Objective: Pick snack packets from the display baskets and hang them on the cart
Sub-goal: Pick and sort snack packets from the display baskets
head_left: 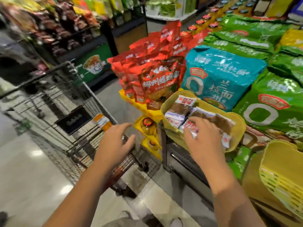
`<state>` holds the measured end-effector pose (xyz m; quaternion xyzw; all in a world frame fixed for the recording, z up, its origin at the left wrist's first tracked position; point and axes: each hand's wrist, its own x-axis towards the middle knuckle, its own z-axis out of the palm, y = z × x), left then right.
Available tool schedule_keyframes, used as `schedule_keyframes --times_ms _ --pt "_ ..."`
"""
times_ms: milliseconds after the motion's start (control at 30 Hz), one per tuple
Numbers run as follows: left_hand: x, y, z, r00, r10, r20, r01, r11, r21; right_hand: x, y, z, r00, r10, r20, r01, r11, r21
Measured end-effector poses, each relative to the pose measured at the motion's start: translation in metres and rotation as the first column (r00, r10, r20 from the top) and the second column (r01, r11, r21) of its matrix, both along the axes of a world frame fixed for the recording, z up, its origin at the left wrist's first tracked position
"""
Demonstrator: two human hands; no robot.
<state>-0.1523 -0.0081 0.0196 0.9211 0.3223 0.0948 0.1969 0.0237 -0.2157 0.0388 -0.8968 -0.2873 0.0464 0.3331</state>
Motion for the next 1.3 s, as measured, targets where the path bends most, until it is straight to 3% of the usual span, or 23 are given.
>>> schedule_keyframes --times_ms 233,433,700,1000,1067,1300 --pt "-0.108 0.05 -0.046 0.944 0.274 -0.186 -0.296 0.95 -0.103 -0.082 0.099 -0.032 0.911 0.412 -0.016 -0.412 0.907 -0.09" --pt "-0.181 0.126 -0.07 0.887 0.403 -0.227 -0.434 0.895 -0.105 -0.138 0.191 -0.059 0.825 0.547 -0.145 -0.564 0.777 -0.28" --pt "-0.26 0.225 -0.114 0.847 0.431 -0.311 -0.482 0.869 -0.108 -0.21 0.301 -0.098 0.799 0.528 -0.29 -0.601 0.67 -0.435" --pt "-0.287 0.264 -0.161 0.81 0.482 -0.335 -0.563 0.798 -0.215 -0.247 0.356 -0.135 0.751 0.461 -0.472 -0.66 0.505 -0.557" --pt "-0.282 0.264 -0.171 0.79 0.511 -0.339 -0.602 0.751 -0.273 -0.248 0.366 -0.144 0.751 0.437 -0.495 -0.66 0.463 -0.592" --pt "-0.259 0.233 -0.218 0.662 0.634 -0.4 -0.737 0.454 -0.501 -0.254 0.393 -0.209 0.677 0.289 -0.677 -0.733 0.349 -0.584"
